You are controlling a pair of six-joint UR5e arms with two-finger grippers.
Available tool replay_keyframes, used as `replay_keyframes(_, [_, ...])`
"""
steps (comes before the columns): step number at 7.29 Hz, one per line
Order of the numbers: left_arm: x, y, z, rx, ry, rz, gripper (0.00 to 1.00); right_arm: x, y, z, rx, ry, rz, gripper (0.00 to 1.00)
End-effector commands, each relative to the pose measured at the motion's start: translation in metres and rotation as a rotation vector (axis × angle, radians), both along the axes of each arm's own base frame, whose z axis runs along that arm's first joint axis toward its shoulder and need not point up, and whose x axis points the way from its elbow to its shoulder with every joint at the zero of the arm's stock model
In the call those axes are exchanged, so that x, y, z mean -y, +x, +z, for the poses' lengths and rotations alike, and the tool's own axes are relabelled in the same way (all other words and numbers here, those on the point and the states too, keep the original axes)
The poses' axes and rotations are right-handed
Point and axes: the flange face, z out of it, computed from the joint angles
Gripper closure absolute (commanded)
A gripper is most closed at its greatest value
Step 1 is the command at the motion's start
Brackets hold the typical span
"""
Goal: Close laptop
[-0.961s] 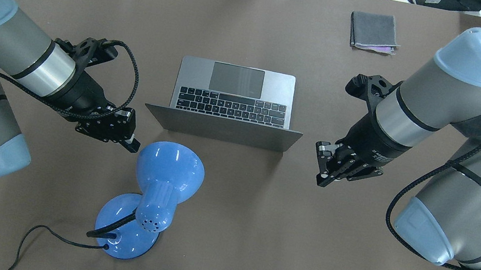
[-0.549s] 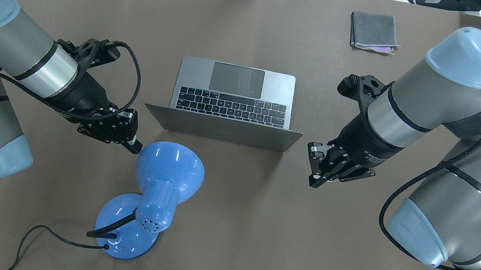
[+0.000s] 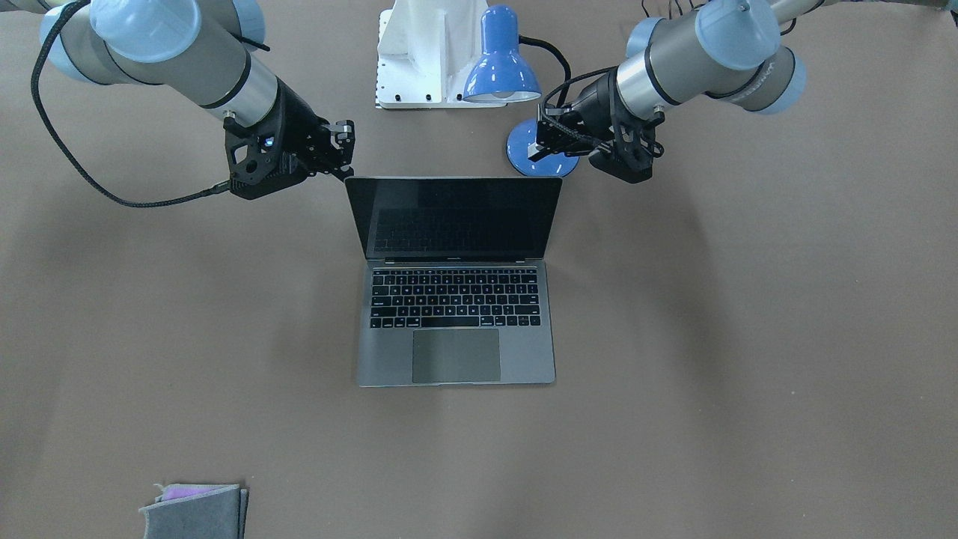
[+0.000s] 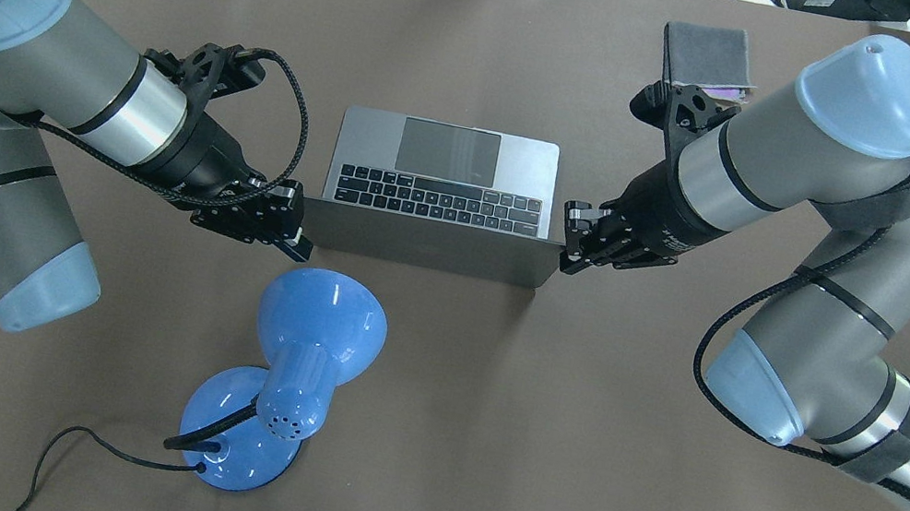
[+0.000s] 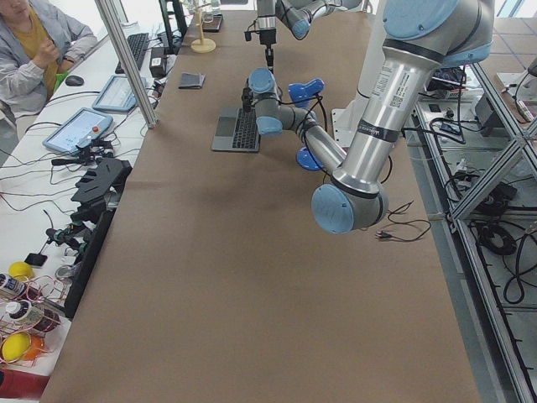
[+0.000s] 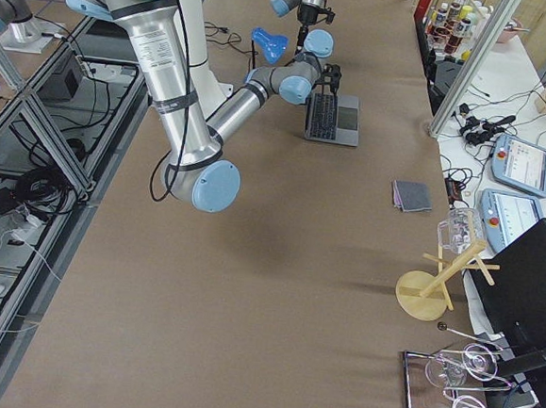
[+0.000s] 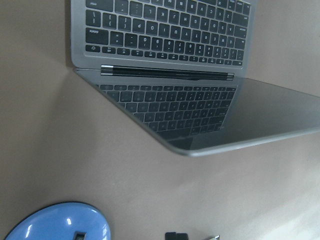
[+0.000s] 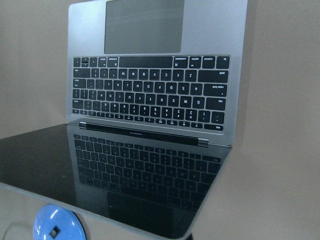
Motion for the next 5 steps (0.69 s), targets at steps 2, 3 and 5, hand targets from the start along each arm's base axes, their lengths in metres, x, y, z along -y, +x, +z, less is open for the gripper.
replay_keyframes(2, [0.022, -0.010, 0.001, 0.019, 0.062, -0.105, 1.00, 0.022, 0.004, -0.015, 0.016, -0.009, 0.047, 1.00])
replay_keyframes(3, [0.034, -0.010, 0.007, 0.039, 0.063, -0.152, 1.00, 0.041, 0.001, -0.019, 0.008, -0.018, 0.066, 1.00])
replay_keyframes(5, [0.061, 0.005, 0.004, 0.061, 0.087, -0.187, 1.00, 0.077, -0.001, -0.017, -0.016, -0.038, 0.101, 1.00])
